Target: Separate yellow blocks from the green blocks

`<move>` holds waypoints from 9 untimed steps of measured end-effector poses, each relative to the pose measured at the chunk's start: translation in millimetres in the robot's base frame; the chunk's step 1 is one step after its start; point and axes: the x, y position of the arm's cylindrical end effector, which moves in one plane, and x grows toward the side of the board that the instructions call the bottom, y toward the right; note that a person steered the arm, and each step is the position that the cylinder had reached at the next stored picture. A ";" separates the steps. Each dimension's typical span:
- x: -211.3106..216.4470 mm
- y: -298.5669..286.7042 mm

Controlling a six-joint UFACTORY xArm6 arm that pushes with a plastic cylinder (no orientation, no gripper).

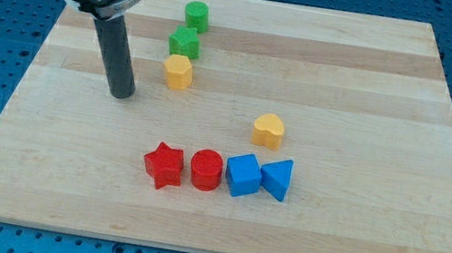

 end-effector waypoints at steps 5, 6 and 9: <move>-58.2 128.0; -61.7 80.8; -17.7 78.4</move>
